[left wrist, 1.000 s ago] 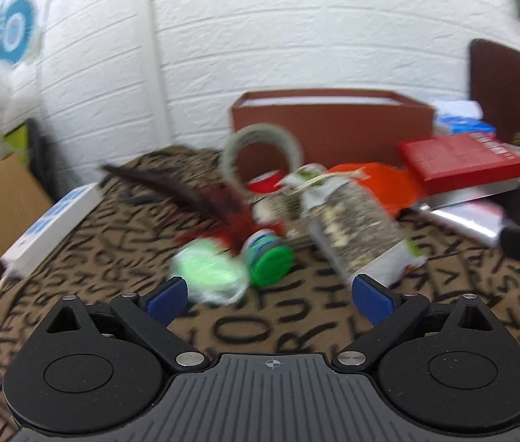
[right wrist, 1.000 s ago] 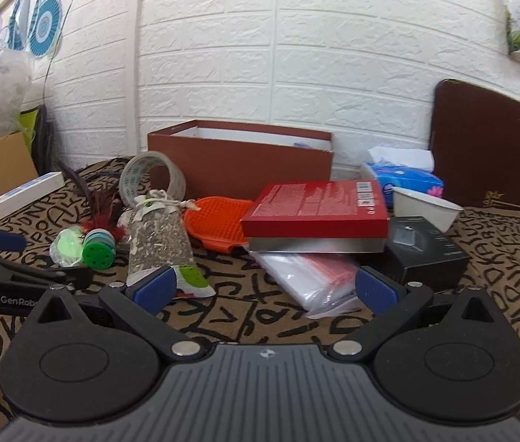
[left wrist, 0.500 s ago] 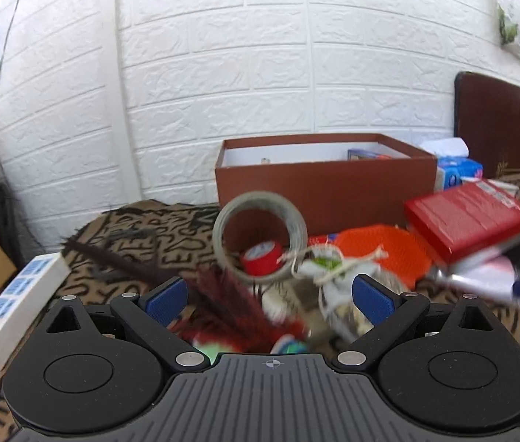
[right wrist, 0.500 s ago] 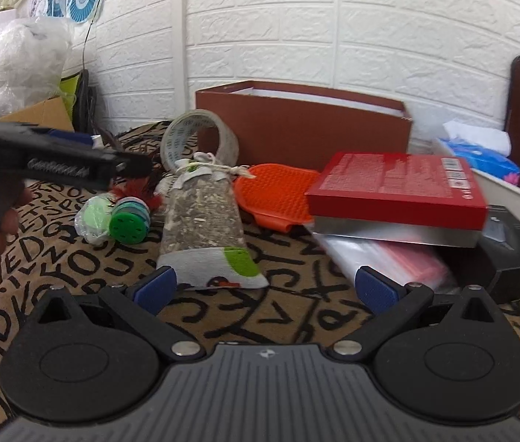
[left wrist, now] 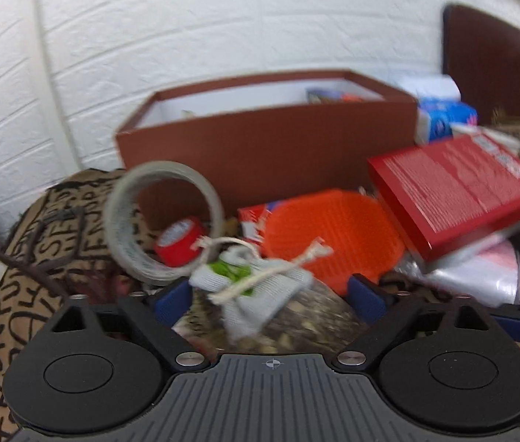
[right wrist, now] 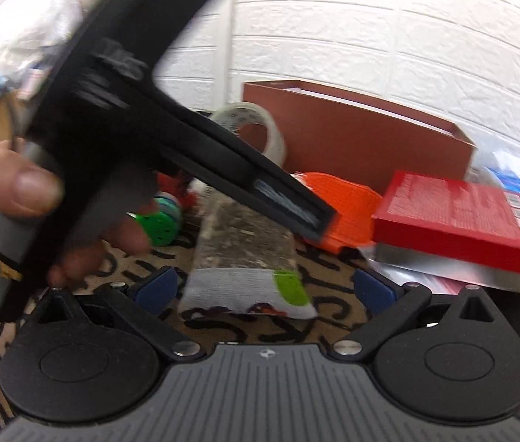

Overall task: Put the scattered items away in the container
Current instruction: 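Close the left gripper on the gray herb sachet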

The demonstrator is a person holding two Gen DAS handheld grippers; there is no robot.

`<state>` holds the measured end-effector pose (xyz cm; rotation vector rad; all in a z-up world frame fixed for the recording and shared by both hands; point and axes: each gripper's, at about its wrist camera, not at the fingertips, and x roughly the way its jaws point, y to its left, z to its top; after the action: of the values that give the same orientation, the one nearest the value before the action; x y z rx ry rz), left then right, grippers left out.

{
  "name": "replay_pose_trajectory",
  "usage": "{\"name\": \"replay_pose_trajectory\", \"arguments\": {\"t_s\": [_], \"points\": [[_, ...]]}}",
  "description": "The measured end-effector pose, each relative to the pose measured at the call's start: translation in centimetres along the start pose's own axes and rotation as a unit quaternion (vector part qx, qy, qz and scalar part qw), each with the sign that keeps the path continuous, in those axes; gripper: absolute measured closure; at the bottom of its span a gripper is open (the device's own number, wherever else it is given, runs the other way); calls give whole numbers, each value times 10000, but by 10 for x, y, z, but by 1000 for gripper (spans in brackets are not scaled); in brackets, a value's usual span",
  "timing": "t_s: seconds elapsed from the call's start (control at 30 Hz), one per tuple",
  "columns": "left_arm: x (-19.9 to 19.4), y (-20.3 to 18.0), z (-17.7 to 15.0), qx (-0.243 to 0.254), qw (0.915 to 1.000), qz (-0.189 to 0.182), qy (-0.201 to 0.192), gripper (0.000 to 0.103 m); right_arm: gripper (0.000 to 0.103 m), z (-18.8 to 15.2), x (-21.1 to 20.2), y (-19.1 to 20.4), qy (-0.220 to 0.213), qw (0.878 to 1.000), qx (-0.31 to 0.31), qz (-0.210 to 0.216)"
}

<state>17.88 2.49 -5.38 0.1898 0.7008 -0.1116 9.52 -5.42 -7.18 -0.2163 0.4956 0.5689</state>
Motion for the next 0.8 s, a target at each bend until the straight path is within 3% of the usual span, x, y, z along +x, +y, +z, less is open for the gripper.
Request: {"name": "replay_pose_trajectory", "arguments": {"t_s": [0.1, 0.33, 0.4, 0.53, 0.63, 0.7, 0.73, 0.8], "points": [[1, 2, 0, -1, 9998, -213, 49, 28, 8, 1, 3, -1, 72, 9997, 6, 219], [5, -8, 2, 684, 9976, -25, -124, 22, 11, 6, 12, -9, 159, 9996, 139, 169], [6, -9, 4, 741, 9971, -120, -133, 23, 12, 8, 15, -13, 142, 9996, 195, 138], [14, -3, 8, 583, 9975, -401, 21, 33, 22, 11, 21, -17, 234, 9983, 336, 426], [12, -3, 8, 715, 9963, -478, 18, 35, 28, 10, 23, -18, 334, 9985, 273, 331], [12, -5, 8, 806, 9953, -539, 20, 40, 30, 8, 23, -24, 358, 9979, 366, 388], [12, -6, 7, 835, 9947, -604, 35, 48, 30, 8, 24, -27, 350, 9975, 441, 415], [12, -9, 7, 827, 9947, -609, 48, 48, 30, 9, 25, -28, 363, 9975, 453, 392]]}}
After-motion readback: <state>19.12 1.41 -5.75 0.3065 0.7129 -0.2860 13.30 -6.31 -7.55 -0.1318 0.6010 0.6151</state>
